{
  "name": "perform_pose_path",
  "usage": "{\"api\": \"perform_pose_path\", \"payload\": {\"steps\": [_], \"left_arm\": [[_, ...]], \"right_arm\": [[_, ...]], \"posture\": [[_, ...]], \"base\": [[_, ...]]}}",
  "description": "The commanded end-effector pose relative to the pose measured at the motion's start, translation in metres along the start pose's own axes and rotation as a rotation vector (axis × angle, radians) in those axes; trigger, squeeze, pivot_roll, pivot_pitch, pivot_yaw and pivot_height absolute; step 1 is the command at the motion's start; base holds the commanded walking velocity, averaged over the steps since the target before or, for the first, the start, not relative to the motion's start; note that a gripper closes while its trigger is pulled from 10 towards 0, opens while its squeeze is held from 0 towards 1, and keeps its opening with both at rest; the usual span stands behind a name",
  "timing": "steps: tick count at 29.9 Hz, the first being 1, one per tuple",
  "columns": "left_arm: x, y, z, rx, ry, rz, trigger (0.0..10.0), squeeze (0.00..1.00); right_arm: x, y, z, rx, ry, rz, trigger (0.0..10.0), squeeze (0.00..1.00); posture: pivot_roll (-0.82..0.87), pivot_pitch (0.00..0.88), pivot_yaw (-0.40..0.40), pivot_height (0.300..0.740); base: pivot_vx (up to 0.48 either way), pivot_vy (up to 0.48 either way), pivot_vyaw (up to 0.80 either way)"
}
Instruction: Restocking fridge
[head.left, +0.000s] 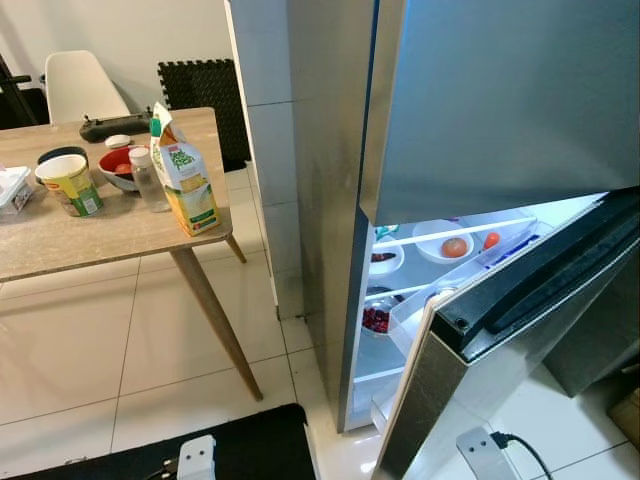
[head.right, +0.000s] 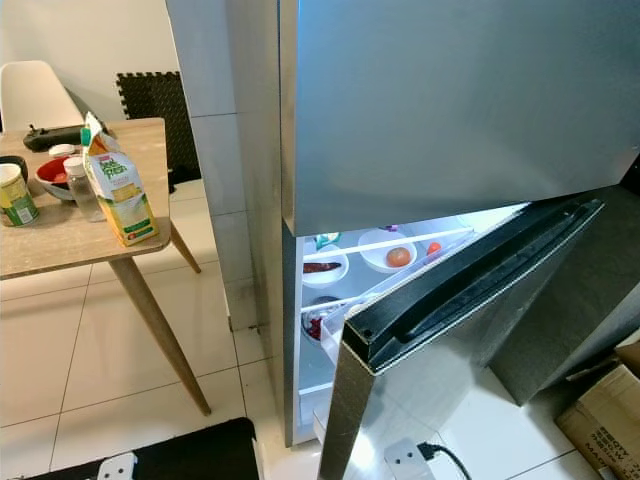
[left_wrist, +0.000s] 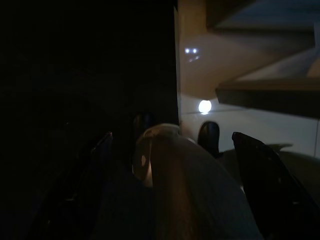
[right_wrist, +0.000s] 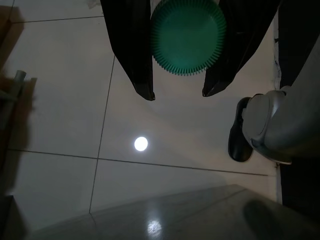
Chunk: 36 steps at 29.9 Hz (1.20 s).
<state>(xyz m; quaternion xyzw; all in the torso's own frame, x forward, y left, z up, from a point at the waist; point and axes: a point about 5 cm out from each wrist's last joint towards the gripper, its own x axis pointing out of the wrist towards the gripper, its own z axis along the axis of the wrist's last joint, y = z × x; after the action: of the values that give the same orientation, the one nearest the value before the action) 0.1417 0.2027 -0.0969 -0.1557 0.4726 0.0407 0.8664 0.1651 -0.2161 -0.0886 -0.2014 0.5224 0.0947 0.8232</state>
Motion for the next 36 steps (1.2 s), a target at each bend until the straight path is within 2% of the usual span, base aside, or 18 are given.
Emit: {"api": "perform_pose_path", "payload": {"steps": [1,4,20,24,27,36], "left_arm": [[-0.0007,-0.0004,-0.0058,0.009,0.02,-0.001,10.0,0.0],[-0.0008,0.0001,-0.0051,0.015,0.019,-0.001,10.0,0.0],[-0.0018,0.0012,-0.0086,0.045,0.029,0.006,10.0,0.0],[-0.0017,0.0004,-0.009,0.031,0.026,0.005,10.0,0.0],[-0.0021,0.0023,-0.0089,0.0,0.019,0.019,10.0,0.0],[-0.0014,0.0044,-0.0026,-0.015,0.001,0.035,10.0,0.0]], "right_arm": [[-0.0001,0.0019,-0.0035,-0.006,0.014,0.007,10.0,0.0],[-0.0001,0.0037,-0.0049,0.002,0.016,0.01,10.0,0.0],[-0.0008,0.003,-0.0089,0.005,0.018,0.008,10.0,0.0],[-0.001,0.0027,-0.01,0.014,0.018,0.009,10.0,0.0],[-0.0006,0.0032,-0.0081,0.063,0.011,-0.003,10.0,0.0],[-0.0006,0.0006,-0.0062,0.073,0.005,-0.011,10.0,0.0]], "posture": [[-0.02,0.0,-0.013,0.74],[-0.02,0.0,-0.009,0.74],[-0.03,0.0,-0.003,0.74],[-0.03,0.0,0.003,0.74],[-0.03,0.0,0.01,0.74],[-0.04,0.0,0.006,0.74]], "base": [[0.0,0.0,-0.8],[0.0,0.0,-0.79],[0.0,0.0,0.0],[0.0,0.0,0.0],[0.0,0.0,0.0],[0.0,0.0,0.0]]}}
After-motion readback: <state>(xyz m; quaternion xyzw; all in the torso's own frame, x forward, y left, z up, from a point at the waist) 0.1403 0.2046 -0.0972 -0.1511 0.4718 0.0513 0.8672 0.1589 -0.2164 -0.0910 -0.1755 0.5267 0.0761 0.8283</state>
